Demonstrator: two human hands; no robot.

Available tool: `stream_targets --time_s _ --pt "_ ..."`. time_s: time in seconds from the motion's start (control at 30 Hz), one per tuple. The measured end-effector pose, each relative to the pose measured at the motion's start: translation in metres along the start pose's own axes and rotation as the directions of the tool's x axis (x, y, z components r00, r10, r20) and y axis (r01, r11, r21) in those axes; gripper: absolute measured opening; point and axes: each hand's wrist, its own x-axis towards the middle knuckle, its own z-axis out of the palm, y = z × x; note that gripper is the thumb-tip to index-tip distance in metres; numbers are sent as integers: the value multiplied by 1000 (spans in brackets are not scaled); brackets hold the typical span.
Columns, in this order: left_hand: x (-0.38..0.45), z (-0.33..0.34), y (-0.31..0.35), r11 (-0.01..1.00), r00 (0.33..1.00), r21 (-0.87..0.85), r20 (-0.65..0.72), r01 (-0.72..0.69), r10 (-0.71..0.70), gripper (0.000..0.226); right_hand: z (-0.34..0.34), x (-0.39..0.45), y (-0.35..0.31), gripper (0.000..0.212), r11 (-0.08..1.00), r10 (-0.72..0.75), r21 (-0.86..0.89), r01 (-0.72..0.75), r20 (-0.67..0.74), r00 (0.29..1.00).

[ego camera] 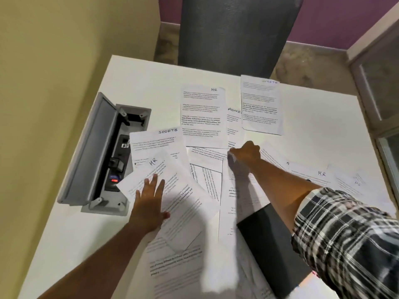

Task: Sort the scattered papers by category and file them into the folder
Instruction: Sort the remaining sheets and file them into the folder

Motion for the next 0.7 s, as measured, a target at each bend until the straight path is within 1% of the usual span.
stream_targets --time_s 0.07,0.2,0.27,0.33,0.4,0.43,0.5,0.53,0.57,0.63,0.7 --pt "0 2 0 1000 1000 2 10 11 -11 122 7 2 -10 69 999 44 -22 -44 -16 999" --pt "-2 0 0 1000 1000 -21 -5 2 -2 120 19 11 -29 75 995 99 17 -99 -20 995" --pt "-3 0 0 998 1000 -56 3 -3 3 121 26 25 -30 76 988 134 76 -131 -29 991" --pt "-3 0 0 996 1000 -84 8 -1 2 121 41 57 -20 74 978 143 158 -137 -30 989" --pt "-3 1 0 996 1000 -92 11 2 -1 121 36 48 -23 65 970 158 190 -153 -11 987" --pt "-3 1 -1 996 1000 -94 16 3 -2 121 28 35 -28 53 964 167 208 -165 6 986" --pt "-3 2 -2 995 1000 -103 21 1 1 122 12 8 -38 19 966 160 191 -173 82 984" --pt "-2 2 -2 994 1000 -106 21 0 2 123 7 -1 -42 18 968 147 189 -166 113 983" --pt "-2 2 -3 994 1000 -106 23 0 3 123 2 -7 -43 22 968 129 202 -150 112 985" --pt "-2 2 -3 995 1000 -95 27 2 0 123 -4 -16 -42 22 956 80 279 -96 70 994" --pt "-2 0 -1 998 1000 -61 32 2 0 123 -7 -22 -40 16 934 34 355 -36 12 999"
